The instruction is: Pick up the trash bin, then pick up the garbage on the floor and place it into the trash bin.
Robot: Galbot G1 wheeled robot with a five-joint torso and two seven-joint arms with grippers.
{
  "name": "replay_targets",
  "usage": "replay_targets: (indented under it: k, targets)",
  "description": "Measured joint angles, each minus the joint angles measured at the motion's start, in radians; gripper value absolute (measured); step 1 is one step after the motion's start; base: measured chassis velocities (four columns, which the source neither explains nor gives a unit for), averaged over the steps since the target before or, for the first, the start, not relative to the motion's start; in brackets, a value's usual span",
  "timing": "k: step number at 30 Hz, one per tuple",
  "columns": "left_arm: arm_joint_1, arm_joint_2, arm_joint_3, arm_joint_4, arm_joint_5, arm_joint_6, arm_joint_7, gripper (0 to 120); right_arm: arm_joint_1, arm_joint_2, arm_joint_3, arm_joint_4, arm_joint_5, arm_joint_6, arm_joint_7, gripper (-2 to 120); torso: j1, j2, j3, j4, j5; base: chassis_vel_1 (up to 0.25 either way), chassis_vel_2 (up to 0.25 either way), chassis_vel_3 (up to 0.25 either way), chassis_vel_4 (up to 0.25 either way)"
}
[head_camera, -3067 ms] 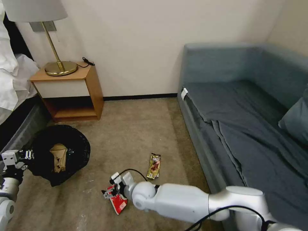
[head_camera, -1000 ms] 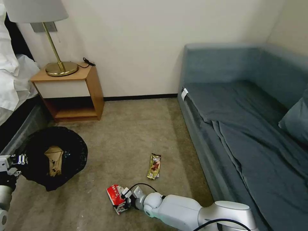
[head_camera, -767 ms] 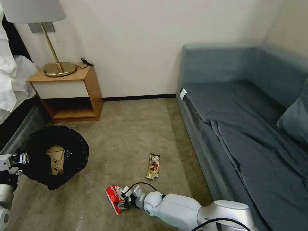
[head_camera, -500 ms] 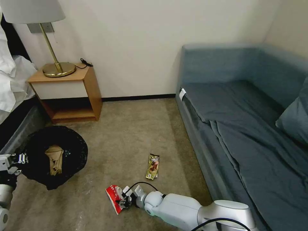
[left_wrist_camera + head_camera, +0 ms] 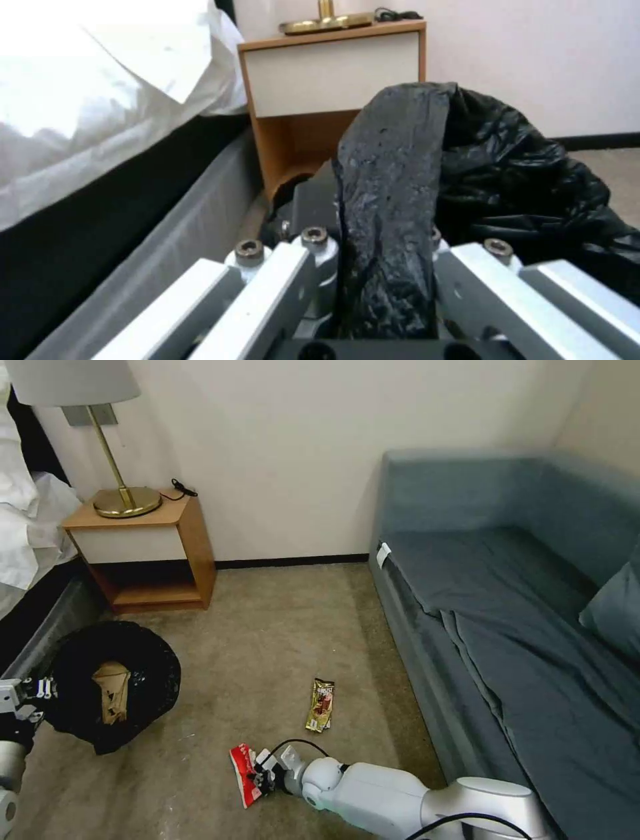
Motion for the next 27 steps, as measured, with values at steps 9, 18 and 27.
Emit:
replay_targets:
  k: [9, 18, 27]
  targets:
    - [-0.026, 0.0, 0.032, 0.015, 0.006, -0.001, 0.0, 6, 0.034, -0.058, 0.078, 0.16, 0.017, -0.016, 0.041, 0, 0.0, 0.0, 0.0, -0.0001, 0.0001, 0.0, 0.0, 0.0, 0.0]
    - [-0.054, -0.001, 0.073, 0.033, 0.02, 0.0, 0.0, 6, 0.1, -0.129, 0.18, 0.347, 0.068, -0.028, 0.074, 0, 0.0, 0.0, 0.0, -0.0002, 0.0002, 0.0, 0.0, 0.0, 0.0]
    - [-0.083, -0.006, 0.106, 0.041, 0.032, 0.011, -0.001, 6, 0.193, -0.224, 0.25, 0.483, 0.135, -0.042, 0.082, 0, 0.0, 0.0, 0.0, -0.0004, 0.0004, 0.0, 0.0, 0.0, 0.0]
